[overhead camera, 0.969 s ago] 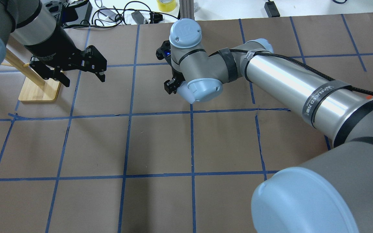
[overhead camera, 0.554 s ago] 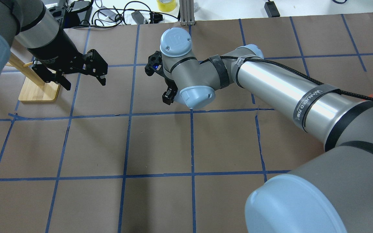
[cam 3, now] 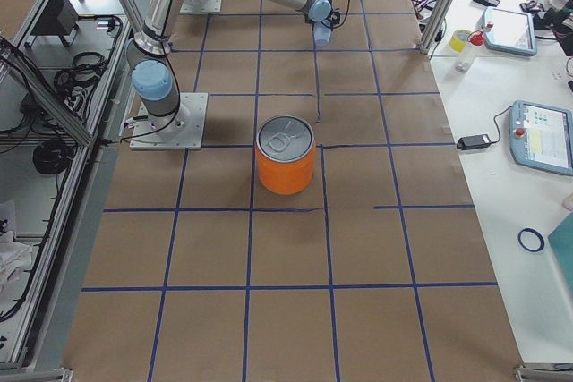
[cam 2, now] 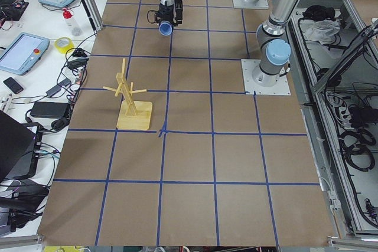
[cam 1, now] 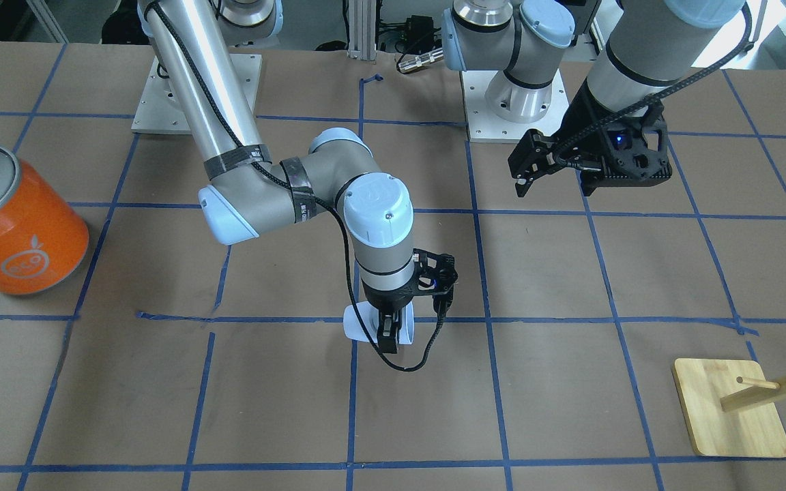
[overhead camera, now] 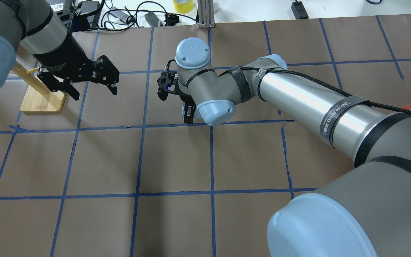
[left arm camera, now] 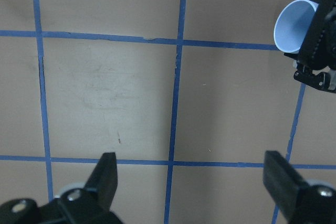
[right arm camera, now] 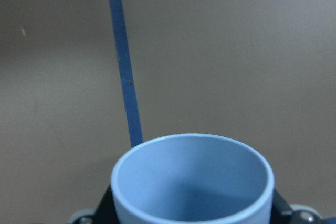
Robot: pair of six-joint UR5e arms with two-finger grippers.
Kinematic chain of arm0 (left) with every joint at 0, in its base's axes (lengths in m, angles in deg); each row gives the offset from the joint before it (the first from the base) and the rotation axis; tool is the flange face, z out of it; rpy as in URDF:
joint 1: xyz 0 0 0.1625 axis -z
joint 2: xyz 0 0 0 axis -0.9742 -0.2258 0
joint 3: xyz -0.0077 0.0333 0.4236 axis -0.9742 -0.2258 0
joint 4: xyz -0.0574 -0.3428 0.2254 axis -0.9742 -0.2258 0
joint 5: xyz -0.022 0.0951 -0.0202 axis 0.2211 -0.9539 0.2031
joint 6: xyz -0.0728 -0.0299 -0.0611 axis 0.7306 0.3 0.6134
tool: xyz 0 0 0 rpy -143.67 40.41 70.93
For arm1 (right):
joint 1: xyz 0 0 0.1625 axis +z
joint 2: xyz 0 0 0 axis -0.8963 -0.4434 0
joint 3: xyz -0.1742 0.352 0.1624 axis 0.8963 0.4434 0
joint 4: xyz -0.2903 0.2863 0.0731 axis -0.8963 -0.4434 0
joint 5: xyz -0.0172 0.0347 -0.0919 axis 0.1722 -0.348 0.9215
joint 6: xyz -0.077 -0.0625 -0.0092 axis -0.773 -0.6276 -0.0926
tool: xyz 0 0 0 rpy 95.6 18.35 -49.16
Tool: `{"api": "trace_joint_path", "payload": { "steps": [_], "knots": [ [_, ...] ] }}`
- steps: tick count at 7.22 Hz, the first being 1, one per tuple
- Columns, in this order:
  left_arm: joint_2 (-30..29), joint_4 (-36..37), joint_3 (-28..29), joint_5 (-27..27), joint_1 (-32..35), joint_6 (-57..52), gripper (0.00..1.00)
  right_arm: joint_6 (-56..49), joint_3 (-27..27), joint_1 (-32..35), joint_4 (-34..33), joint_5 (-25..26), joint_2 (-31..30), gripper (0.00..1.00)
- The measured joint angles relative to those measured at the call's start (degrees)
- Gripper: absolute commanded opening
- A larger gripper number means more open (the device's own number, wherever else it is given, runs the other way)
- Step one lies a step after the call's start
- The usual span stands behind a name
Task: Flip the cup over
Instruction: 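Lower the cup and release it on its side with the right gripper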
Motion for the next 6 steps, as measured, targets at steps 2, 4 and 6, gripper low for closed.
{"api": "trace_joint_path", "payload": {
  "steps": [2, 4, 6],
  "knots": [
    [-0.07, -0.31, 0.17, -0.07, -0.17, 0.00, 1.00, -1.64, -0.46, 0.00, 0.30, -0.73, 0.09, 0.59],
    [-0.22, -0.44, -0.06, -0.13, -0.24, 0.15, 1.00, -1.12, -0.64, 0.06, 0.59, -0.96, 0.08, 0.68],
    [-0.22, -0.85, -0.16, -0.06, -0.36, 0.57, 1.00, -0.43, -0.88, 0.09, 0.72, -1.36, 0.31, 0.70]
  ]
}}
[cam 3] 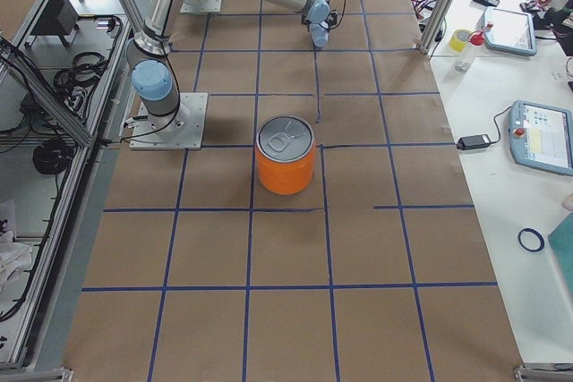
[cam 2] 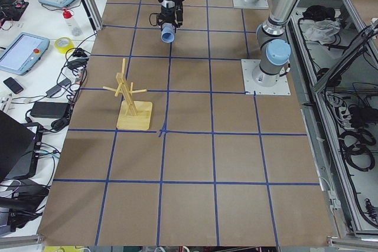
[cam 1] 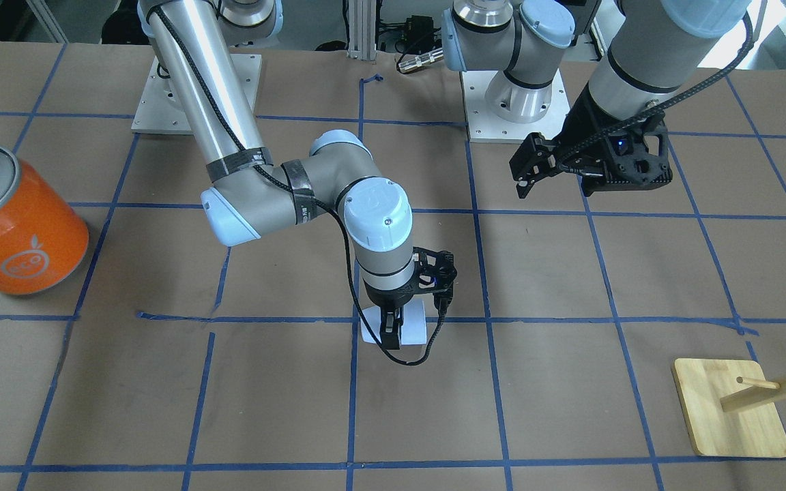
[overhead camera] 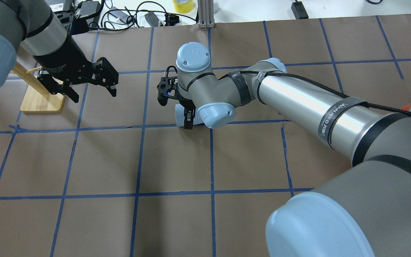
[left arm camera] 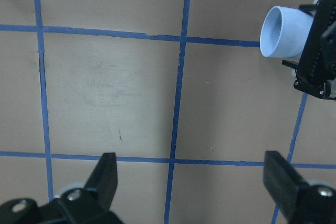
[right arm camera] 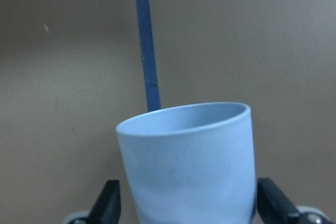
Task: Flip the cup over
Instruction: 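Lower the cup and release it on its side with the right gripper, then raise the right gripper away while the left gripper reaches toward the cup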
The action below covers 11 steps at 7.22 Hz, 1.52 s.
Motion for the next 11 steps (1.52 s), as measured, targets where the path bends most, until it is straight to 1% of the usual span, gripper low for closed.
{"api": "trace_joint_path", "payload": {
  "steps": [3, 5, 6, 7, 8, 9, 11],
  "knots": [
    [-0.86, 1.11, -0.08, 0.18, -0.14, -0.55, 1.00, 0.46, 0.21, -0.13, 0.58, -0.23, -0.75, 0.70],
    [-1.57, 1.44, -0.10, 0.58, -0.11, -0.56, 1.00, 1.26, 0.85, -1.20, 3.19, -1.27, -4.08, 0.70],
    [-2.14, 2.38, -0.09, 0.94, -0.08, -0.35, 1.00, 2.43, 0.96, -2.25, 6.17, -1.56, -6.59, 0.70],
    [-3.24, 4.05, -0.16, 1.43, 0.03, 0.26, 1.00, 4.27, 0.98, -4.41, 9.97, -1.71, -9.20, 0.73],
    [-4.42, 5.29, -0.52, 2.18, 0.18, 0.86, 1.00, 5.30, 0.99, -7.38, 12.91, -2.32, -11.87, 0.84],
    [-5.69, 6.26, -1.15, 4.47, 0.30, 1.40, 1.00, 6.06, 0.99, -10.48, 14.96, -3.55, -14.94, 1.00],
    [-9.00, 10.33, -2.80, 10.19, 0.38, 1.80, 1.00, 12.88, 0.93, -16.24, 19.48, -4.83, -22.05, 1.00]
  ]
}}
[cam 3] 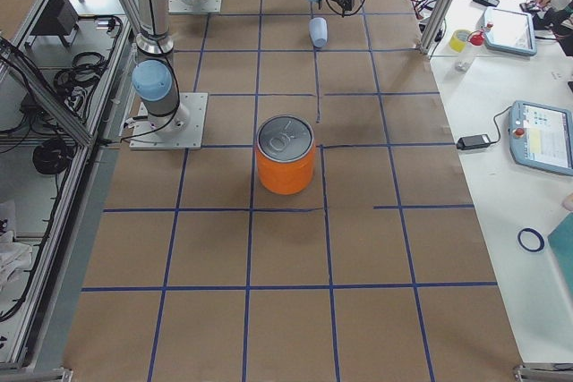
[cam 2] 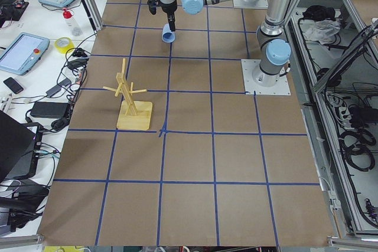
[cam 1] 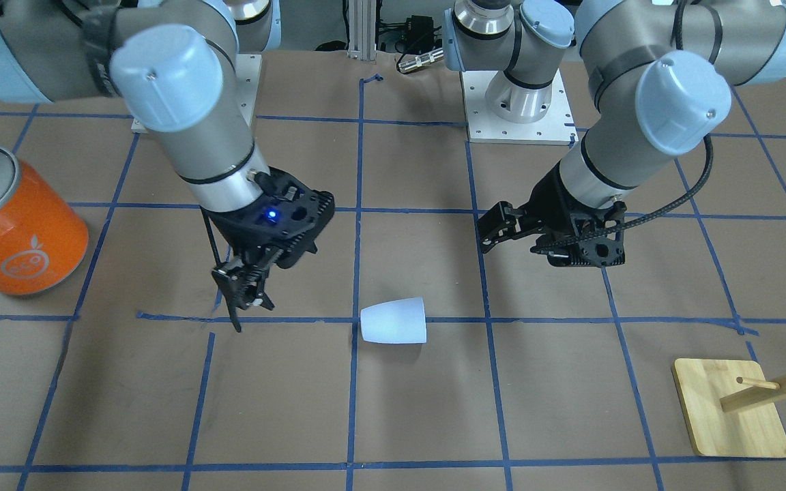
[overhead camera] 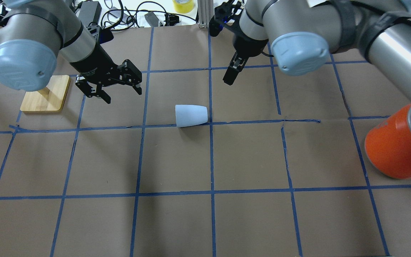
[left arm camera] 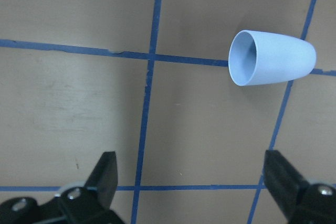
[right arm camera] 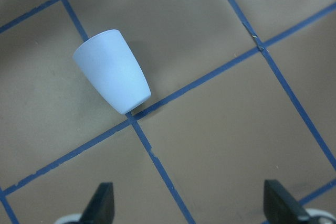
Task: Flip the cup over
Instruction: 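Raise the right gripper away while the left gripper reaches toward the cup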
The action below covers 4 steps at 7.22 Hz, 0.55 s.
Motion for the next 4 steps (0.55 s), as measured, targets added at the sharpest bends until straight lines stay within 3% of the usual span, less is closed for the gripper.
{"api": "trace_joint_path", "payload": {
  "steps": [2, 4],
  "knots": [
    [-3.53, 6.83, -1.84, 2.05, 1.35, 0.65, 1.00, 4.40, -0.03, -5.09, 4.80, 0.43, -7.49, 1.00],
    [-7.62, 14.46, -2.88, 5.51, 4.32, 3.50, 1.00, 9.62, 0.04, -7.08, 9.74, 4.79, -12.76, 1.00]
  ]
}}
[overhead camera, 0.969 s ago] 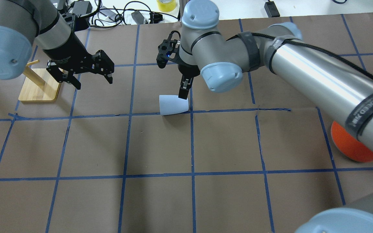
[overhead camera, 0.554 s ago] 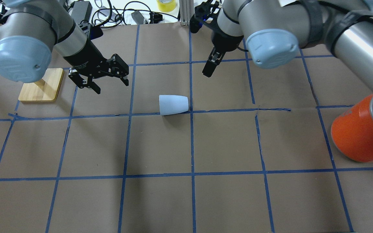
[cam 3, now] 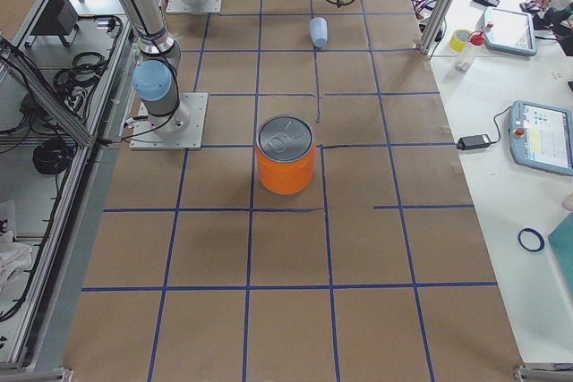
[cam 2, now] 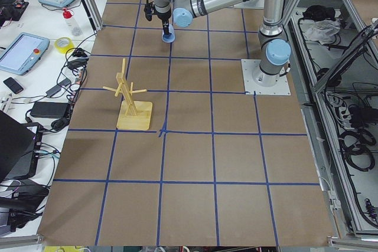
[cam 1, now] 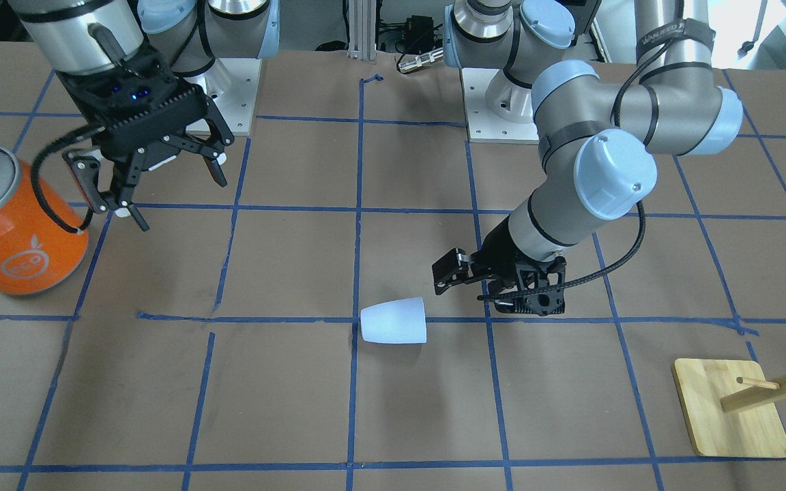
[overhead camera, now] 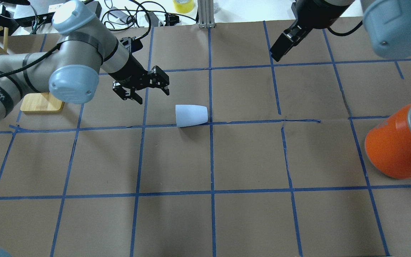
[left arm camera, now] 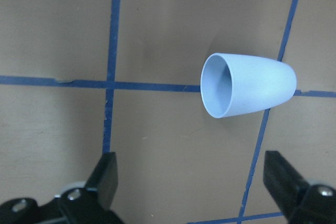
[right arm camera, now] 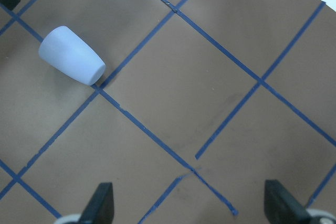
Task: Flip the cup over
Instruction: 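Raise the right gripper away while the left gripper reaches toward the cup, then close the left gripper on the rim of the lying cup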
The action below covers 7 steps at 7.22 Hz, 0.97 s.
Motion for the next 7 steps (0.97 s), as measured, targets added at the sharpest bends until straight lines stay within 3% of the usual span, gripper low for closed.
{"api": "trace_joint_path", "payload": {
  "steps": [2, 5, 7],
  "knots": [
    [-3.88, 4.60, -0.19, 1.97, 1.66, 1.00, 1.00, 10.32, 0.14, -0.14, 5.28, 3.35, -2.54, 1.00],
    [-8.46, 9.33, -0.31, 3.77, 2.35, 1.22, 1.00, 26.18, 0.10, 0.86, 6.41, 3.71, -2.54, 1.00],
    [-9.33, 9.70, -0.72, 3.92, 2.64, 1.19, 1.00, 29.15, 0.35, 0.88, 8.07, 6.01, -2.93, 1.00]
  ]
}}
